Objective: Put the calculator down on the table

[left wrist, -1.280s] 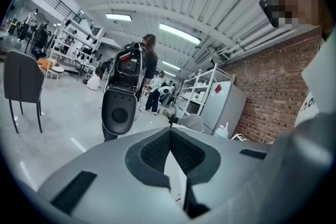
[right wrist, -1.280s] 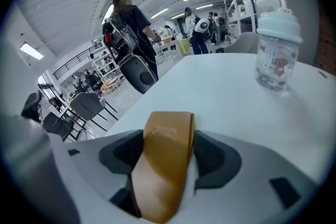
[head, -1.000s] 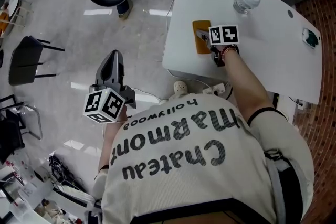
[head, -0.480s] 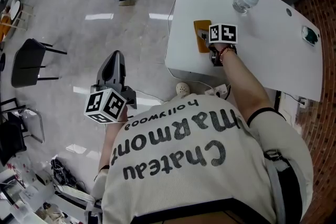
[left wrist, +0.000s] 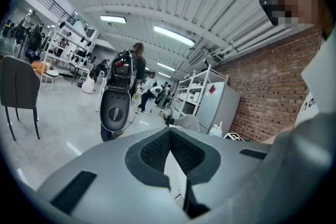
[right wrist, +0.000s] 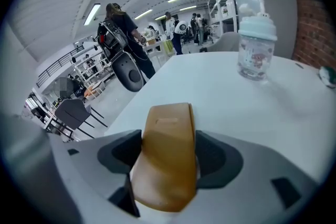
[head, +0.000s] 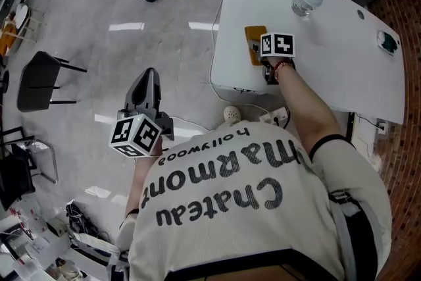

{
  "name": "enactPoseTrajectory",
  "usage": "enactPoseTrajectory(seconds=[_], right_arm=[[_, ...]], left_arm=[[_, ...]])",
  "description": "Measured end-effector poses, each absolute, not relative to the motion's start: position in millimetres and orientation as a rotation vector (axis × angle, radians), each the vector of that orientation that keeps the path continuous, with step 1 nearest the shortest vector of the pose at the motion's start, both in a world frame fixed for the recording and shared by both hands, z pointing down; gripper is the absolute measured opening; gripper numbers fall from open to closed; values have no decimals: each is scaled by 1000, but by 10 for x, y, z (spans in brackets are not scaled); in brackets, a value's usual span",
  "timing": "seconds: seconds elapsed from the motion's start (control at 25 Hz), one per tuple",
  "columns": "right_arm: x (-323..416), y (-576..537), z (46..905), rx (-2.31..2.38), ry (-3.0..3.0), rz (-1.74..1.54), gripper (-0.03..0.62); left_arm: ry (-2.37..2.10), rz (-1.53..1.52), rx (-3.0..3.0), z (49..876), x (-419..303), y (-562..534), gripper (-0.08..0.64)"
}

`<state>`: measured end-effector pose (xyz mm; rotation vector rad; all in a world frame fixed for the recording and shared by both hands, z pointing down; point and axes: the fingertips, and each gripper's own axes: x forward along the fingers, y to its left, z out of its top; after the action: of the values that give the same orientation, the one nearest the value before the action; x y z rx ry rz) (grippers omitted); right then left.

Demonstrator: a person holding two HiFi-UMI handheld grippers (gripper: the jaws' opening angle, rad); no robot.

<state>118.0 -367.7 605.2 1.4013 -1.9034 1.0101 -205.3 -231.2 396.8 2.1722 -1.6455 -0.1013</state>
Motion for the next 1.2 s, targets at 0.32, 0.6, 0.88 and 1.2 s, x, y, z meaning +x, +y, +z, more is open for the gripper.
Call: enactPoseTrajectory(seconds=[0.32,0.6,0.88,1.2], right_arm=[[1078,-3508,5843,1408,-1934,863,339],[957,-3209,5686,1430,-1958,884,339],[769,-2708,5569,1462,-2034,975,335],[584,-2319,5118,1515,-2163,1053,320]], left_arm=[[-1619,-105,2206,3903,-2094,-2207,0],[-1573,-130,2254,3810,-2054,-2135,0],[-1525,-137,2292,3838,-1950,-1959,0],[-1505,-131,2289,3864,-1907,-1692,0]])
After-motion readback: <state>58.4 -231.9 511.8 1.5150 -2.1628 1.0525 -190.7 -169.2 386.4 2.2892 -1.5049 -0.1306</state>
